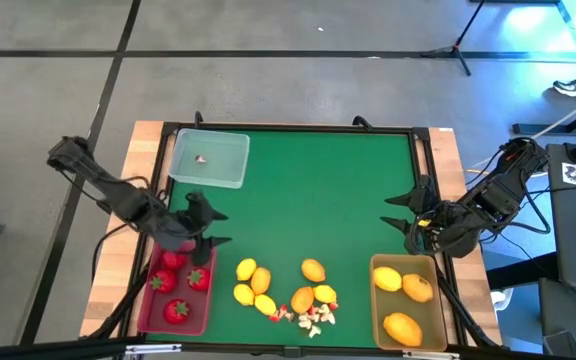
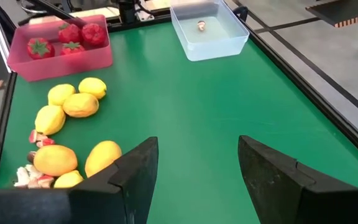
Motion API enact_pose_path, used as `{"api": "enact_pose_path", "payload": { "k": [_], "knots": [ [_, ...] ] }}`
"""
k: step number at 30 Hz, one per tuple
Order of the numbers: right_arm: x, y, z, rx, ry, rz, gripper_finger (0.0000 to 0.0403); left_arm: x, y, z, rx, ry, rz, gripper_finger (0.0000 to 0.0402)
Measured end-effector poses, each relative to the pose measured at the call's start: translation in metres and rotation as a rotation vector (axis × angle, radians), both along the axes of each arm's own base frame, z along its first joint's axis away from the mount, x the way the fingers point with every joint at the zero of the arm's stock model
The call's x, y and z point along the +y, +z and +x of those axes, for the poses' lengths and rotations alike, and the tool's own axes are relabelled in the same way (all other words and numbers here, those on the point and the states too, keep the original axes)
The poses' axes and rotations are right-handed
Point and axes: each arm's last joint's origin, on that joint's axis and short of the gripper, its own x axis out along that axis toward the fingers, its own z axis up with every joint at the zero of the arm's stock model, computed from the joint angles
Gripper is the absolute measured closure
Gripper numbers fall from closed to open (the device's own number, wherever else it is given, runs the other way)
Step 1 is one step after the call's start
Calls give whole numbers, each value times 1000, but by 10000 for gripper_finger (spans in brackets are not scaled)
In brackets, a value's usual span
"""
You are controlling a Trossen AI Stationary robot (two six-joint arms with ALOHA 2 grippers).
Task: Sort produce into baskets
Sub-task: Put the yellow lemon into the orange bin
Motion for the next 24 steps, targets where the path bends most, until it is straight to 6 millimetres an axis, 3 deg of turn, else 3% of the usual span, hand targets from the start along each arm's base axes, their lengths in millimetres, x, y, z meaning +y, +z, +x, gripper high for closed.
{"api": "enact_pose_path", "payload": {
  "k": [5,18,24],
  "knots": [
    [0,0,0,-4,-1,5,182,-6,-25,10,-58,23,-87,119],
    [1,0,1,-4,-4,8,182,2,-49,20,31,250,-215,119],
    [1,0,1,-1,-3,8,182,4,-51,22,108,192,-297,119]
  ]
}}
